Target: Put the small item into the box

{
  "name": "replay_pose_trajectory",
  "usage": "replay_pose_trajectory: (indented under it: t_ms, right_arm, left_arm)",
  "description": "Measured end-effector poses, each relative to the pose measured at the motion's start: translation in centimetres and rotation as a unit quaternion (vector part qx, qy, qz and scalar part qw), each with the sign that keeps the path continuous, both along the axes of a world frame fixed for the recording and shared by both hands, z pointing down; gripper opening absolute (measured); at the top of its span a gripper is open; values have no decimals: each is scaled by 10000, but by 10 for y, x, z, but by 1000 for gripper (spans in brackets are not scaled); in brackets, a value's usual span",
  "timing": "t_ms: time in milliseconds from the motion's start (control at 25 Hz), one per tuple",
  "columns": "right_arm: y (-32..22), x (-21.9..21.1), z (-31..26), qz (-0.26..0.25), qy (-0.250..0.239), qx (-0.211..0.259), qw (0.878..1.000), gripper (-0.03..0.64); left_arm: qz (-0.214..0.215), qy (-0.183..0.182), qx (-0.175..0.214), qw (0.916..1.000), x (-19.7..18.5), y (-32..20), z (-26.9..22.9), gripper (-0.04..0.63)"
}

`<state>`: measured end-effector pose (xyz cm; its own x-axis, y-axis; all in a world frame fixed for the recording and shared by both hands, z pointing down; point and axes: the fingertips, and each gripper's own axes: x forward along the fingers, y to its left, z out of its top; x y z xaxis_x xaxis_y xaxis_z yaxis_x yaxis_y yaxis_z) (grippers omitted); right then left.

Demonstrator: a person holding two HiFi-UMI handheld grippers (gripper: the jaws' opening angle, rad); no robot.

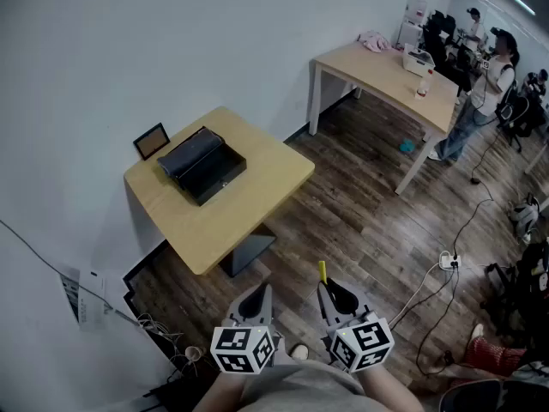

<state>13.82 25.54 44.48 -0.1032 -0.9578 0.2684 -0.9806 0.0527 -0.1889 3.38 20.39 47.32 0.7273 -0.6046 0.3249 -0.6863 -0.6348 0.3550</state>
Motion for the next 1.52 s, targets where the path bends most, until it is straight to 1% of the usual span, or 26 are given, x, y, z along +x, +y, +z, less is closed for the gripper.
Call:
replay_pose_trajectory:
  t_ms: [160,400,600,760,1000,1120,1200,1360,1520]
  right_arm:
    - [29,3,-4,121,-135,128,9998,34]
    - [43,8,-8,77,-61,238,9997,34]
    - [46,11,-12,16,-45,319,9995,34]
    - [47,14,-16,-17,-227,460,9987,34]
    - [39,5,-18,-331,-417,418,9977,34]
    - [26,-1,-17,-462,-471,382,9971,34]
    - [16,-5,-15,-532,-417,333,9972,34]
    - [-7,-3,-14,-631,-368,231,9971,34]
    - [-40,3,-8,-716,-303,232,9967,34]
  left_arm:
    - [160,24,1,9999,5,31,-4,3]
    - [217,52,151,9996,16,46,-15,3]
    - [146,53,203,9997,18,50,-18,3]
    - [-4,45,188,9998,14,52,-16,3]
    - [-245,34,60,9997,3,51,-9,3]
    - [-294,13,-15,9996,-2,43,-5,3]
    - [-320,3,-63,9995,-5,33,-1,3]
    - [-405,68,-70,9991,-2,2,-2,3]
    - [-458,117,-98,9988,5,-32,2,3]
